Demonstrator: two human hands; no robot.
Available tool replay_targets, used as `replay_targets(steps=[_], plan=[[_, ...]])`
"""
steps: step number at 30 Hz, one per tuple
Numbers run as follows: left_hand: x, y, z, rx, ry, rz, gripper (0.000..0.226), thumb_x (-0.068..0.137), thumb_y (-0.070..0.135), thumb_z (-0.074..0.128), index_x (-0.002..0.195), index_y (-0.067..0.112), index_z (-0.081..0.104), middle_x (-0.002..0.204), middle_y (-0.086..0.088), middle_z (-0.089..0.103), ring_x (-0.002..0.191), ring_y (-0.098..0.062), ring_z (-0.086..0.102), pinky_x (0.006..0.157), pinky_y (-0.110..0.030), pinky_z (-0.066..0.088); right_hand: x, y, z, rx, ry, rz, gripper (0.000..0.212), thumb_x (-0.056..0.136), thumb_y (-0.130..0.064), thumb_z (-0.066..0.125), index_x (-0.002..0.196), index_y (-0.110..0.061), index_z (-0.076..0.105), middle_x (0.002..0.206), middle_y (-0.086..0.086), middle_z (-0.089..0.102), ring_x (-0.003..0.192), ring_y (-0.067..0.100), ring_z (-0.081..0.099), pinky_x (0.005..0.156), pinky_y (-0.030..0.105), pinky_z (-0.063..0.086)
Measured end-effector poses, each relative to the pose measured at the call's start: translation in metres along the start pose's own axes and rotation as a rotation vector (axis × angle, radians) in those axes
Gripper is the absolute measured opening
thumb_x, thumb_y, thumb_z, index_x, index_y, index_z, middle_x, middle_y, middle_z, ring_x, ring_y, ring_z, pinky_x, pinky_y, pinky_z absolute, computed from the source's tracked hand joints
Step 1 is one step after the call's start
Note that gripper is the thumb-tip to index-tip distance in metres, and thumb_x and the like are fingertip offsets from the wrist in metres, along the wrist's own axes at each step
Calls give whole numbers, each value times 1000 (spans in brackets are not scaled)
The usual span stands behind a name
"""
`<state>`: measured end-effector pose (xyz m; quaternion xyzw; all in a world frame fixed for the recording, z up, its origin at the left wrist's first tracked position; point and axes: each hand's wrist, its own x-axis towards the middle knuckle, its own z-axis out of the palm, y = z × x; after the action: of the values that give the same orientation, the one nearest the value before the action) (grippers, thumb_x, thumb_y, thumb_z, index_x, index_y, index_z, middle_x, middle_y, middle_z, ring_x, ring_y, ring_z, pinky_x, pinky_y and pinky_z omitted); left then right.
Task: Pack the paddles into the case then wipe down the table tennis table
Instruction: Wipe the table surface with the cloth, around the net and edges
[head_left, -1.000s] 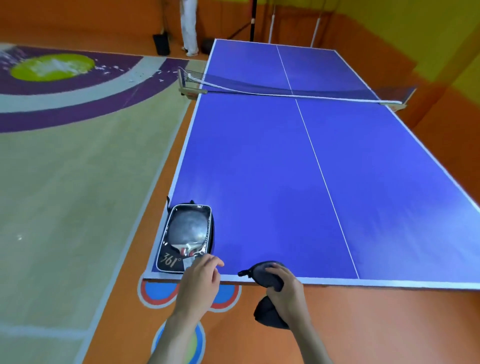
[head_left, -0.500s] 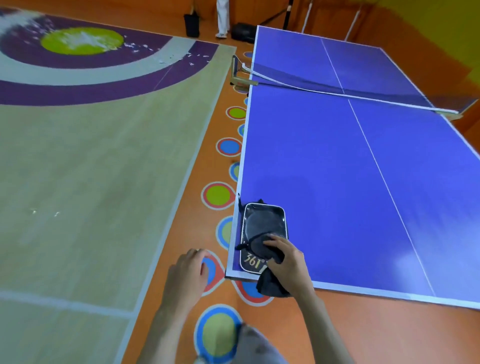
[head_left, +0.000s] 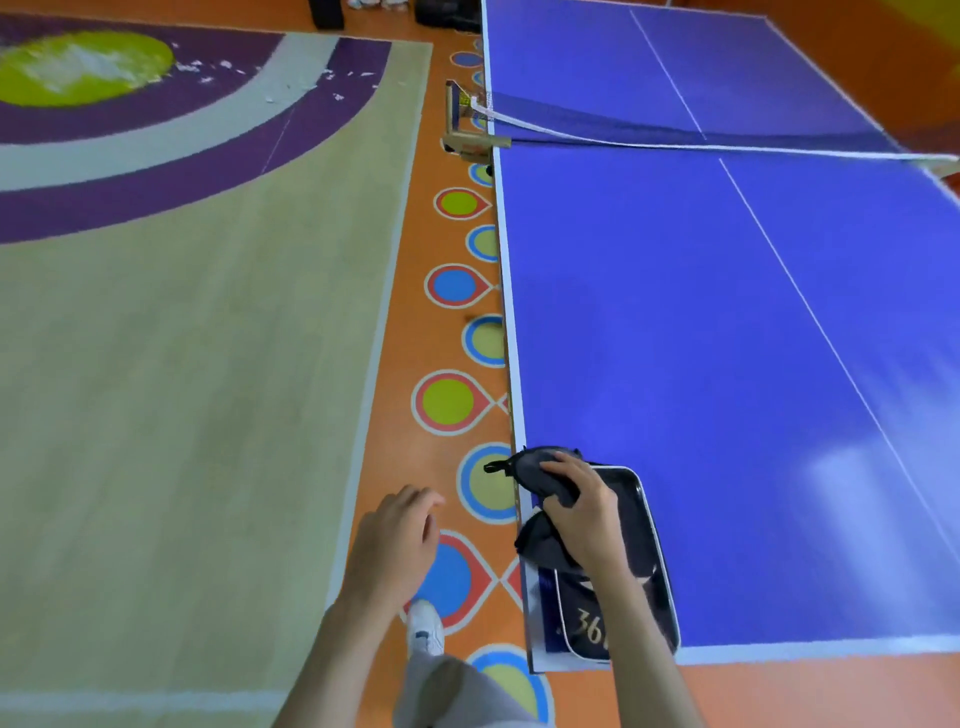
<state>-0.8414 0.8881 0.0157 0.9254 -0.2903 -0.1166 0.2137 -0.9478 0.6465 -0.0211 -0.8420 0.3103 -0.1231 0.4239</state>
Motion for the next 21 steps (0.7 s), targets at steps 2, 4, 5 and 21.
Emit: replay_targets(steps=[2, 4, 5, 21], plan=[[35, -7, -15, 28, -8, 18, 21, 99, 16, 57, 116, 24, 68, 113, 10, 68, 99, -16, 67, 77, -35, 52, 24, -17, 8, 18, 5, 20, 49, 80, 12, 67, 117, -19, 76, 125, -19, 65, 115, 6, 60, 91, 3, 42], [71, -12, -29, 42, -16, 45, 23, 100, 17, 55, 118, 25, 67, 116, 11, 67, 103, -14, 65, 81, -31, 49, 49, -34, 12, 37, 28, 32, 48, 80, 12, 66, 117, -18, 76, 121, -20, 64, 109, 5, 60, 87, 1, 42], [89, -14, -36, 45, -23, 60, 24, 101, 17, 54, 120, 25, 66, 118, 12, 67, 105, -13, 64, 81, -29, 46, 59, -41, 14, 43, 44, 40, 48, 80, 11, 66, 117, -18, 76, 121, -20, 64, 107, 4, 60, 85, 1, 42], [416, -47, -90, -25, -163, 256, 21, 102, 18, 49, 113, 28, 63, 113, 13, 62, 103, -12, 60, 78, -32, 50, 260, -105, 62, 59, 265, 207, 49, 81, 0, 64, 120, -28, 76, 134, -20, 65, 120, -2, 58, 91, 6, 43]])
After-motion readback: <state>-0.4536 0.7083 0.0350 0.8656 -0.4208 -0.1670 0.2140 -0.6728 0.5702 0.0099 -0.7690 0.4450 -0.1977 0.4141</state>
